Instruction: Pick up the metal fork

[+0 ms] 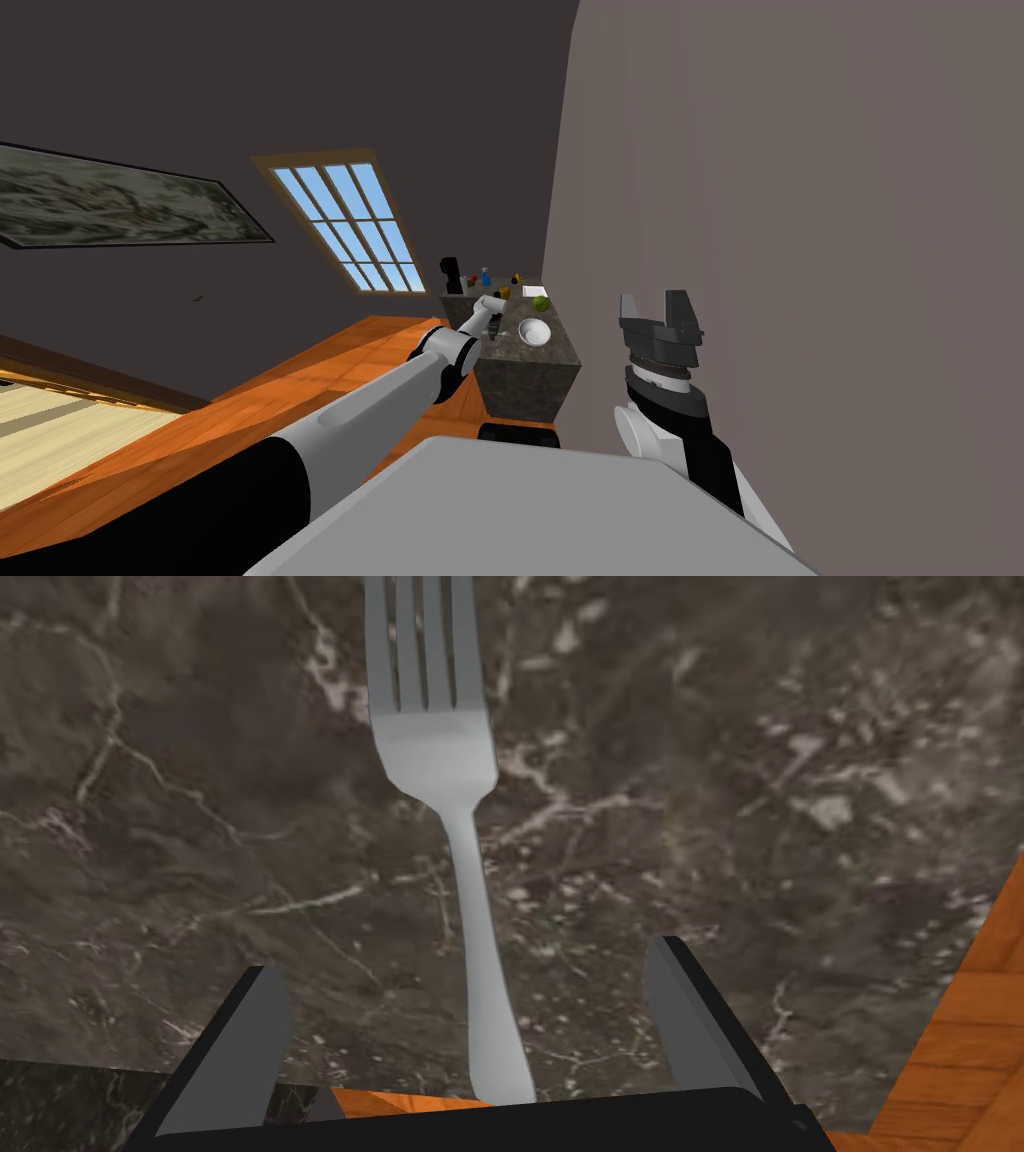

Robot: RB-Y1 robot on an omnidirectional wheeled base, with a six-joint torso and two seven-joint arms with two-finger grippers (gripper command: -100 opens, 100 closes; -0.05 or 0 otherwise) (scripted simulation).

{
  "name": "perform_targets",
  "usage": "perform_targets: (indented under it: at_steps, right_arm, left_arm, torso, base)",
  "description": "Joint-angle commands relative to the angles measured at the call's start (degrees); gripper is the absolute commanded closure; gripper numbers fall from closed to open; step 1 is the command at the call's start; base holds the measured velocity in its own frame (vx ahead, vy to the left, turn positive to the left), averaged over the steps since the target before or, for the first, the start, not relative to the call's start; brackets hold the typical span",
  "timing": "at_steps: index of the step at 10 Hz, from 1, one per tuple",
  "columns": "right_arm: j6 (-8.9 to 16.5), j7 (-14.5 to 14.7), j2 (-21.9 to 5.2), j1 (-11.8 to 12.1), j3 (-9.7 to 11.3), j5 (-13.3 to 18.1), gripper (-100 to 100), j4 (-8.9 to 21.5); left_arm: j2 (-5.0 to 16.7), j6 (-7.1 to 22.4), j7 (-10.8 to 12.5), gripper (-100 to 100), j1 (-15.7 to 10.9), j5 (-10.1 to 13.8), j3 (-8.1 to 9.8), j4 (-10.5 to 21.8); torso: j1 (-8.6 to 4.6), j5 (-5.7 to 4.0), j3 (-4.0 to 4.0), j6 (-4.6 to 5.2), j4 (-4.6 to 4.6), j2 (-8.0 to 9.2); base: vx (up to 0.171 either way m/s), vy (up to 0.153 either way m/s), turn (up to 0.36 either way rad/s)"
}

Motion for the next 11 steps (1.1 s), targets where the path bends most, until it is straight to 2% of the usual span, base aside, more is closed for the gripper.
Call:
perform_targets:
  at_steps: [1, 2, 3, 4, 8, 9, 10, 11]
  right_arm:
    - [0.00, 0.00, 0.00, 0.00, 0.00, 0.00, 0, 0.00]
    - [0.00, 0.00, 0.00, 0.00, 0.00, 0.00, 0, 0.00]
    - [0.00, 0.00, 0.00, 0.00, 0.00, 0.00, 0, 0.00]
    - [0.00, 0.00, 0.00, 0.00, 0.00, 0.00, 0, 0.00]
    - [0.00, 0.00, 0.00, 0.00, 0.00, 0.00, 0, 0.00]
    - [0.00, 0.00, 0.00, 0.00, 0.00, 0.00, 0, 0.00]
    - [0.00, 0.00, 0.00, 0.00, 0.00, 0.00, 0, 0.00]
    - [0.00, 0.00, 0.00, 0.00, 0.00, 0.00, 0, 0.00]
  left_arm:
    - [-0.13, -1.65, -0.03, -100, 0.89, -0.13, -0.14, 0.63]
    - [-0.15, -2.63, -0.11, -100, 1.59, -0.19, -0.21, 0.93]
    - [0.11, -2.50, -0.22, -100, 0.46, 0.02, -0.01, 2.11]
    - [0.13, -2.87, -0.26, 100, 0.47, 0.03, 0.00, 2.31]
    - [0.15, -2.78, -0.19, 100, 0.48, 0.03, 0.03, 2.31]
    - [0.15, -2.79, -0.19, 0, 0.49, 0.03, 0.03, 2.31]
    - [-0.14, -1.98, -0.05, 100, 1.12, -0.15, -0.16, 0.73]
    - [-0.11, -0.67, 0.05, 100, 0.19, -0.07, -0.06, 0.33]
  torso:
    - [0.00, 0.00, 0.00, 0.00, 0.00, 0.00]
    - [0.00, 0.00, -0.03, 0.00, -0.01, -0.04]
    - [0.01, 0.00, -0.04, 0.00, -0.01, -0.06]
    - [0.02, 0.00, -0.01, 0.00, 0.00, -0.01]
    - [0.05, 0.01, 0.02, 0.04, 0.02, 0.04]
    - [0.04, 0.01, 0.03, 0.04, 0.02, 0.04]
    - [0.04, 0.01, 0.03, 0.04, 0.02, 0.05]
    - [0.05, 0.01, 0.03, 0.05, 0.02, 0.05]
  base:
    - [0.034, -0.012, -0.004]
    - [0.035, -0.009, -0.006]
    - [0.015, -0.003, 0.000]
    - [0.000, 0.000, 0.000]
    - [0.000, 0.000, 0.000]
    - [0.000, 0.000, 0.000]
    - [0.000, 0.000, 0.000]
    - [-0.025, 0.013, 0.004]
